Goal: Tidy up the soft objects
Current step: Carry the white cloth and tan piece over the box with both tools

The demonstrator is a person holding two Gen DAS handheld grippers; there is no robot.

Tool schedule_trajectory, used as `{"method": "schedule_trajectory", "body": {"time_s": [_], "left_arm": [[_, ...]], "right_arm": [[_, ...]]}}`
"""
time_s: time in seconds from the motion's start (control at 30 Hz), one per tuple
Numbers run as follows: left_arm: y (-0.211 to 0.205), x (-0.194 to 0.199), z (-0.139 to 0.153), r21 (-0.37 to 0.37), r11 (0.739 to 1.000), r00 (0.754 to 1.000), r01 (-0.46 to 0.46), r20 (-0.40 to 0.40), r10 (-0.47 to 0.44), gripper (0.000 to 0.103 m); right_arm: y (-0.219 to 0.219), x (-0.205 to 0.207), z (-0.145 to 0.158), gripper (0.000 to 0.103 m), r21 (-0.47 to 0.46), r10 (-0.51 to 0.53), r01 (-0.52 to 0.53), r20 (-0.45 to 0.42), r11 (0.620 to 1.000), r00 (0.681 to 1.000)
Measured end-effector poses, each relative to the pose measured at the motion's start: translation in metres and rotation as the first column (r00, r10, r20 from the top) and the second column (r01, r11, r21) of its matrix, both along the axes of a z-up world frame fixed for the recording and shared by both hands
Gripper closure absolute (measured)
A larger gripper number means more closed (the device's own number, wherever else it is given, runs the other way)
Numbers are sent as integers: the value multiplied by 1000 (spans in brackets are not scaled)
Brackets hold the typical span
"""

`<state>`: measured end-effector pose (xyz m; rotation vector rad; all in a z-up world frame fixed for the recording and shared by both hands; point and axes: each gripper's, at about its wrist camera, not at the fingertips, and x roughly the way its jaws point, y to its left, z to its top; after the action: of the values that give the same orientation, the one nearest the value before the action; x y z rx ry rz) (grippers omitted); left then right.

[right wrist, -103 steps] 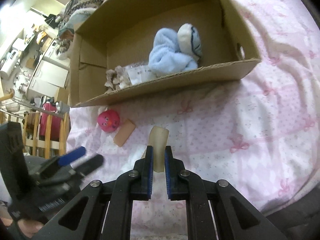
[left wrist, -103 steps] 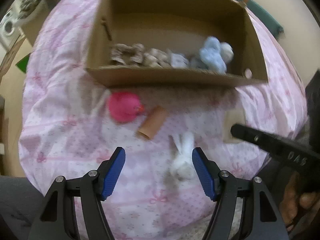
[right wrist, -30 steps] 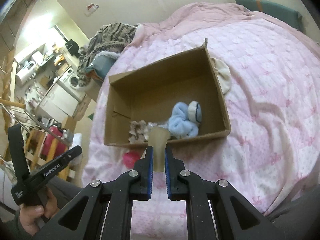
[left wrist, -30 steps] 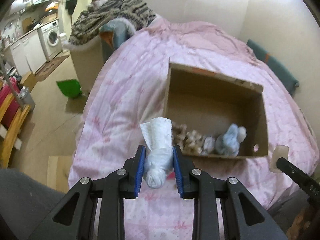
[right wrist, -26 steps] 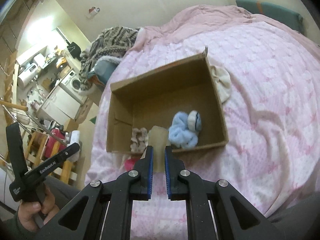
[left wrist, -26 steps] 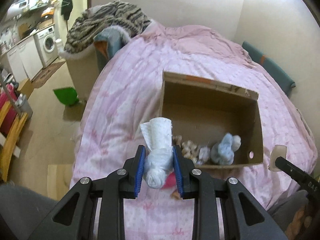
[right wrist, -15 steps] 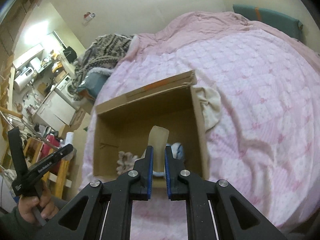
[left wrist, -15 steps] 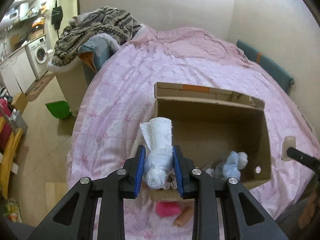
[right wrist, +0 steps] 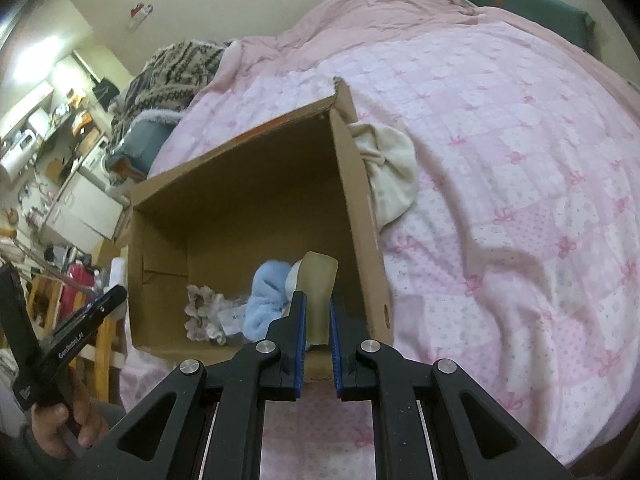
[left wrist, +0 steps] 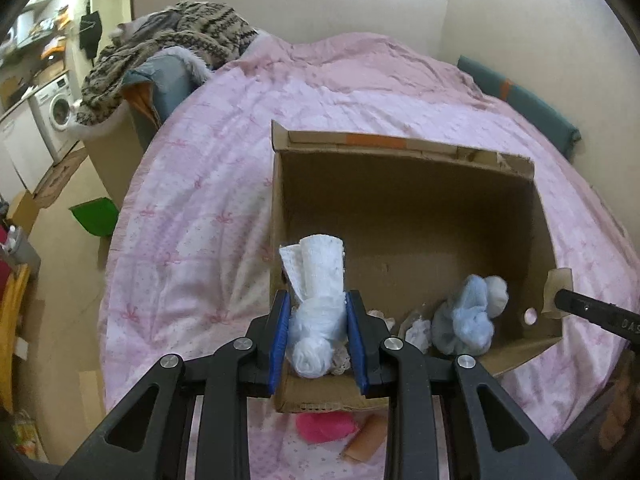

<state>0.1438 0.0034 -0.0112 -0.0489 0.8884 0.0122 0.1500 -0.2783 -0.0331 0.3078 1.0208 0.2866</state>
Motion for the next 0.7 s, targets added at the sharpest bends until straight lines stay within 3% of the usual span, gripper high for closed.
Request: {"method": "schedule_trajectory", "body": {"time_s": [0.2,0.7], "left_arm": [[-1,4,-14,-13,1000,998,-4,-58,3,78],[-15,-1,-24,31,997,995,77,-65,-74,78]], "right_arm": [[9,2,-10,90,-46,25,-27,-40,999,999],[20,-1,-11,90,-76,74,-77,-33,994,997]]}}
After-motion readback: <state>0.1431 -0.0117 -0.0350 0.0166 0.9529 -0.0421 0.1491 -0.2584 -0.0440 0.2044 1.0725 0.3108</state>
